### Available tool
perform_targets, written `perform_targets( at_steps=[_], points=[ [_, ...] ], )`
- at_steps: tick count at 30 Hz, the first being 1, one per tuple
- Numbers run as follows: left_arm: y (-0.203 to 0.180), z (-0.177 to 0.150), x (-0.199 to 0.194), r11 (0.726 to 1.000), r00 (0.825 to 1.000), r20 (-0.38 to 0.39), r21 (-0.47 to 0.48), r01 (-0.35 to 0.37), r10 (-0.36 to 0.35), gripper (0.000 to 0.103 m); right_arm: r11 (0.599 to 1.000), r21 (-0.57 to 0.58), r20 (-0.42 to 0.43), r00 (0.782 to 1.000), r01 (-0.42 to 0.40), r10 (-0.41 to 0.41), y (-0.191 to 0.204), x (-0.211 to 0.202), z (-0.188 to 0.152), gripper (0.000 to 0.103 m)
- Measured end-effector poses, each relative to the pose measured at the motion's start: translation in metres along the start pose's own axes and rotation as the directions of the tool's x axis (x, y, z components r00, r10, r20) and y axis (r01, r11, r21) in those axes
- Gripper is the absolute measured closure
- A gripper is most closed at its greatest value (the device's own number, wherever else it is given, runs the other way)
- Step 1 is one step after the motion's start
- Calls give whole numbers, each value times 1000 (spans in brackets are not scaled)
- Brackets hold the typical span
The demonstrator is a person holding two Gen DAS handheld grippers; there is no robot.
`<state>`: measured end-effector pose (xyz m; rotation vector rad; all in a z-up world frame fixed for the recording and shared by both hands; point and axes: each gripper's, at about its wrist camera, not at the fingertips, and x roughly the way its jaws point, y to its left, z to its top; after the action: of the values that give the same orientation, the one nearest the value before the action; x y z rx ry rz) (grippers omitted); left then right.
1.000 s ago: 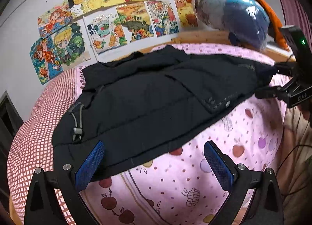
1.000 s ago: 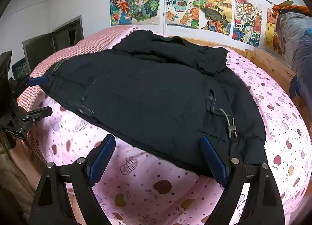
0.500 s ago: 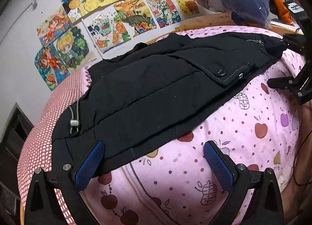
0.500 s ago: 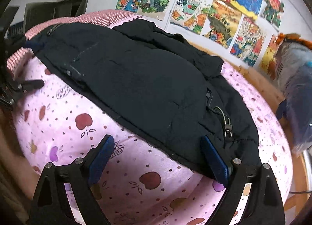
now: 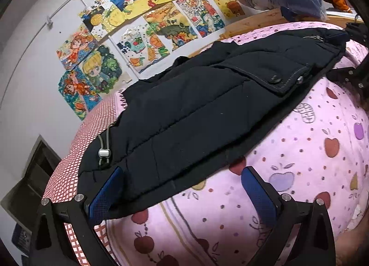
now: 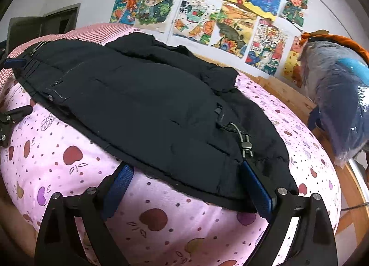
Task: Fold large clothes
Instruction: 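Move both grippers down to the hem edge of the folded jacket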
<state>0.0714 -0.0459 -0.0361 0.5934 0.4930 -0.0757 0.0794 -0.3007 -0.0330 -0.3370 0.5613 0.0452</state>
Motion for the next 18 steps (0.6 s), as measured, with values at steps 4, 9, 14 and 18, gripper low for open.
perform_targets(
  at_steps=[4, 9, 14, 18],
  points=[
    [6, 1, 5, 999, 1000, -10, -23, -29, 29, 0, 998, -36, 4, 999, 42, -42, 7, 3, -1, 12],
    [14, 3, 12, 998, 999, -24, -56, -42, 40, 0, 994, -65, 11, 996, 93, -92, 13, 5, 3, 12],
    [21, 8, 14, 994, 998, -52, -107, -35, 29, 0, 986, -81, 47, 988, 148, -145, 16, -4, 10, 12],
    [26, 12, 17, 990, 997, -69, -137, -29, 19, 0, 991, -51, 51, 991, 127, -125, 12, -7, 16, 12]
  ],
)
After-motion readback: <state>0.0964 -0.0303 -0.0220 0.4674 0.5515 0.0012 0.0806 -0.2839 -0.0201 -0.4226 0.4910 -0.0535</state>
